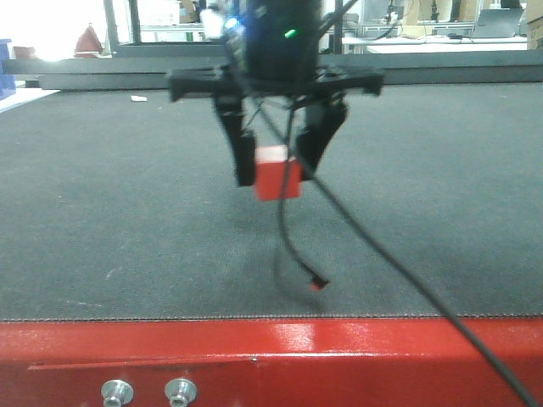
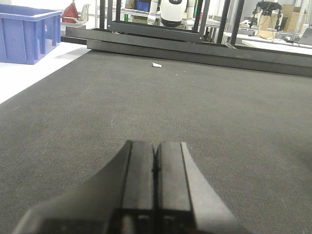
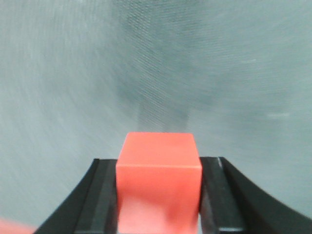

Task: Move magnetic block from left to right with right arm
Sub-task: 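Close the right gripper on the red cube and lift it, then hold the red cube raised in the right gripper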

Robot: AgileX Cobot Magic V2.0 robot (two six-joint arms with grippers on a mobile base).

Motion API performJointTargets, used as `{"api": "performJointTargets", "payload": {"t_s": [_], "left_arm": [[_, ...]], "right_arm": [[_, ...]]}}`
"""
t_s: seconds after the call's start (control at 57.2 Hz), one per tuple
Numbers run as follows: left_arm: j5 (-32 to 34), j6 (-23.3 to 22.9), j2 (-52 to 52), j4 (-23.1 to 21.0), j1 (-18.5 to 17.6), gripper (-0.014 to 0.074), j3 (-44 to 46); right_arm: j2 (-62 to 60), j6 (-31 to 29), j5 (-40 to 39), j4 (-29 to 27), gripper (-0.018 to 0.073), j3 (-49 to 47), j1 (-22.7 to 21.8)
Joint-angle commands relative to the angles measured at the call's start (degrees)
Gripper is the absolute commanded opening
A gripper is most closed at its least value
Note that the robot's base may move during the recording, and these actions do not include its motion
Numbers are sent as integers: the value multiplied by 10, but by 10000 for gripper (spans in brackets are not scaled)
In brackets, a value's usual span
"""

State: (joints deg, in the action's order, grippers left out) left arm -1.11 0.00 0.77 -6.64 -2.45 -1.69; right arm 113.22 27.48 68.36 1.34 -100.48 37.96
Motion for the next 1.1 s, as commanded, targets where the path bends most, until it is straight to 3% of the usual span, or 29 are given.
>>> {"api": "performJointTargets", "payload": {"t_s": [0.0,0.28,0.507,0.769,0.891,1.083], "left_arm": [[44,0,6,-1,-2,-126,-6],[44,0,6,-1,-2,-126,-6],[44,0,6,-1,-2,-126,-6],[44,0,6,-1,-2,-126,-6],[44,0,6,-1,-2,-126,-6],[44,0,6,-1,-2,-126,-6]], "right_arm": [[-72,-56,-24,12,222,24,-17],[-253,-119,-197,12,222,243,-112],[-410,-141,-361,12,222,425,-247],[-563,-197,-555,-23,222,588,-364],[-629,-197,-601,-18,222,644,-387],[-745,-197,-615,-13,222,717,-388]]}}
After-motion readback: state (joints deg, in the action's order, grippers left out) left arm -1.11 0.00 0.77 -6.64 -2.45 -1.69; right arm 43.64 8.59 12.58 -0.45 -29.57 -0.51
